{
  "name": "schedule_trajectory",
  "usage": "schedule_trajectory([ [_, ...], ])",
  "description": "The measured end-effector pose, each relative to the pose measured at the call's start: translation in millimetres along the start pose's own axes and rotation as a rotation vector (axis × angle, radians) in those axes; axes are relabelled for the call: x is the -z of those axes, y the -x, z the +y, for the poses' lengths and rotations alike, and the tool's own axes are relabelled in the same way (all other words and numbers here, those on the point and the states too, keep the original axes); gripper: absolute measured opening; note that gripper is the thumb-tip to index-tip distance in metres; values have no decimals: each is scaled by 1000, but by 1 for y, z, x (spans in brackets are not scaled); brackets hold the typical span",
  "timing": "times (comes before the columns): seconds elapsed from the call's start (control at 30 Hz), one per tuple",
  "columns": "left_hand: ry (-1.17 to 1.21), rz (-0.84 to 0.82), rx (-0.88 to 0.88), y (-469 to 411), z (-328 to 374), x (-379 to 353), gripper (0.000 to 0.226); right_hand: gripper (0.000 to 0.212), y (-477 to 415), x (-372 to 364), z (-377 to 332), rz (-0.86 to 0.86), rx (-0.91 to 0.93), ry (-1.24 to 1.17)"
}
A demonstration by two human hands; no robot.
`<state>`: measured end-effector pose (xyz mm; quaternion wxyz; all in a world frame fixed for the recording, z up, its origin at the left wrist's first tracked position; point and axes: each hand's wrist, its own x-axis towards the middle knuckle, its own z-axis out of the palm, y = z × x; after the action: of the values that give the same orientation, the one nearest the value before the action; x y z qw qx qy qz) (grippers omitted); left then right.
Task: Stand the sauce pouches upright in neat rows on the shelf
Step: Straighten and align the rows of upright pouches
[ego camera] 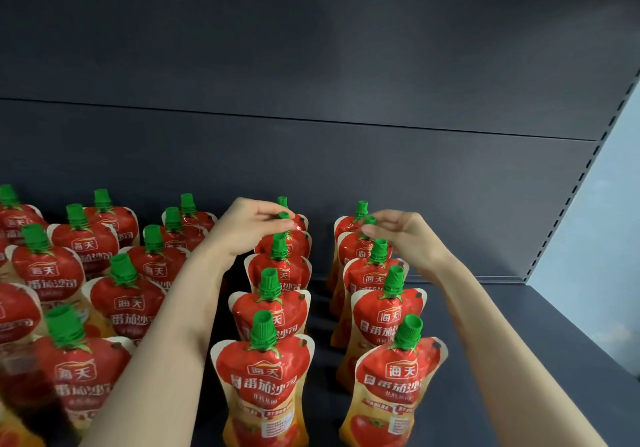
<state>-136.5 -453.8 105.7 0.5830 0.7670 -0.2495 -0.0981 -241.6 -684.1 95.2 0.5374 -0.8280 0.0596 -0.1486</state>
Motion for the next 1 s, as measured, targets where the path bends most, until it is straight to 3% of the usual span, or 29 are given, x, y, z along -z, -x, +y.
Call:
schedule_trajectory([
  [0.43, -62, 29, -28, 3, -3, 3, 20, 25, 1, -3, -4, -4, -32, 0],
  [0.67, -6, 287, -194, 29, 13, 5, 18, 20, 27, 2, -14, 232, 121, -46],
  [1.0, 59, 4, -62, 64, 3, -5, 24, 17, 54, -3, -7, 8, 19, -156],
])
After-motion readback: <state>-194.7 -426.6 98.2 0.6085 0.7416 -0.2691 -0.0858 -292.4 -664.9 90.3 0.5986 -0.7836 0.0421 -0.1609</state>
